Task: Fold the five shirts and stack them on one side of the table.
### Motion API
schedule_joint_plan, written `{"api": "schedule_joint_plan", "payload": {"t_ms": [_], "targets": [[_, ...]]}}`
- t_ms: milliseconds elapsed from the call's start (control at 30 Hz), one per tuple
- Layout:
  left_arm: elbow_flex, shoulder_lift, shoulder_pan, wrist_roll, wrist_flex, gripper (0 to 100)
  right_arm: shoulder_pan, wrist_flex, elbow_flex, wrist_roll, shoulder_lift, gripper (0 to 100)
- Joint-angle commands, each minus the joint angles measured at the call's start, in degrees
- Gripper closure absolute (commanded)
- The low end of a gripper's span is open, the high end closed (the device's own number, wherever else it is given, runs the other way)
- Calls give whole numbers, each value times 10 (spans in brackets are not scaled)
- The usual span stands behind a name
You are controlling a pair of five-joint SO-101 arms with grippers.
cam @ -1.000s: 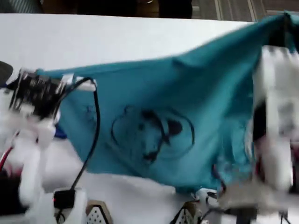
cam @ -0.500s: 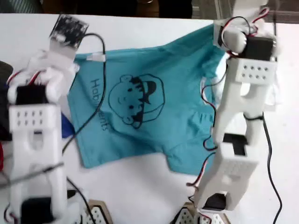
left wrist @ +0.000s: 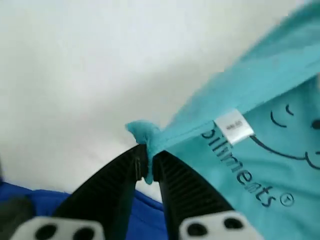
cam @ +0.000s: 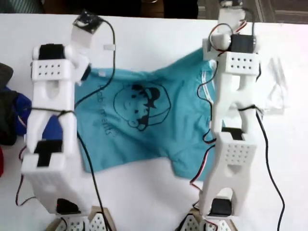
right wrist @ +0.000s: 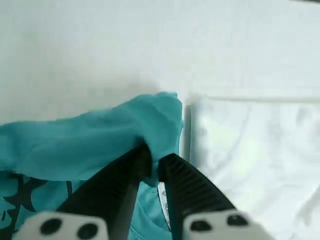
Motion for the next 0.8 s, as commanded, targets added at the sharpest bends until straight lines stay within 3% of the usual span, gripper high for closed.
{"api": "schedule_joint_plan", "payload": {"t_ms": [0, 333, 467, 633, 767], "targets": [[-55, 26, 6, -1, 49, 975, 3, 27, -6, 3, 15, 981], [-124, 40, 16, -38, 209, 975, 32, 127, -12, 4, 5, 981], [-117, 30, 11, -35, 216, 975, 33, 144, -5, 4, -33, 981], [-16, -68, 17, -26, 216, 974, 29, 145, 26, 4, -109, 981], [118, -175, 18, -26, 200, 974, 25, 145, 186, 5, -219, 981]]}}
